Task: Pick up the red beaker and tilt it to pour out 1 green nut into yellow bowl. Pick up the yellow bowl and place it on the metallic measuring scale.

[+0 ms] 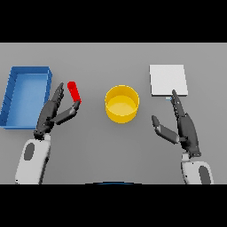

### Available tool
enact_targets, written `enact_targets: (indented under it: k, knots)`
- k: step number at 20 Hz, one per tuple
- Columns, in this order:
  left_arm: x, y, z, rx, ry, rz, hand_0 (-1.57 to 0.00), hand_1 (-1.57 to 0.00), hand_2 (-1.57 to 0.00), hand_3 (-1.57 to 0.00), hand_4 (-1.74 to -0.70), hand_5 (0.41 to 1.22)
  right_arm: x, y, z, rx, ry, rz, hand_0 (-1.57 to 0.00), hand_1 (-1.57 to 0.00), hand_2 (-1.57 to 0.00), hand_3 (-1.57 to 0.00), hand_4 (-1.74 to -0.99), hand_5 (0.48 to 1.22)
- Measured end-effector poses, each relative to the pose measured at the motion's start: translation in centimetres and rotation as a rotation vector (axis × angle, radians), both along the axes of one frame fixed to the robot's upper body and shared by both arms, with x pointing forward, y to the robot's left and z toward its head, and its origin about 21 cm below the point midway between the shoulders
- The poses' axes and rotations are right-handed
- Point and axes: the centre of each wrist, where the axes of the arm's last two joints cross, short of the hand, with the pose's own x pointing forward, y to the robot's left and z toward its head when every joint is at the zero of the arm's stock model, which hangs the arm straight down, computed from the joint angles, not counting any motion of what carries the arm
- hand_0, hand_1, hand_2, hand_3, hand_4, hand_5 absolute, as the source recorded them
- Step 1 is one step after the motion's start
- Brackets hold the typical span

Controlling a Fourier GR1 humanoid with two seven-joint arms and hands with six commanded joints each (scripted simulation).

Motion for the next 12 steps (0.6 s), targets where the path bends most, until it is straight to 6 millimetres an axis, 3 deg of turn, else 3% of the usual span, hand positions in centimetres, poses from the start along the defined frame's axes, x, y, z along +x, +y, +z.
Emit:
enact_targets:
  k: [7, 12]
  knots:
    - [4.0, -1.3, 0.5, 0.05, -0.029, -0.024, 0.0, 0.0, 0.0, 0.0, -1.2, 0.661, 0.1, 0.1, 0.1, 0.003, 0.007, 0.002, 0.0, 0.0, 0.0, 0.0, -1.226, 0.631]
    - [5.6, -2.4, -0.2, 0.063, -0.021, -0.022, 0.0, 0.0, 0.0, 0.0, -1.21, 0.673, 0.0, -0.2, 0.4, 0.016, 0.004, -0.013, 0.0, 0.0, 0.0, 0.0, -1.24, 0.639]
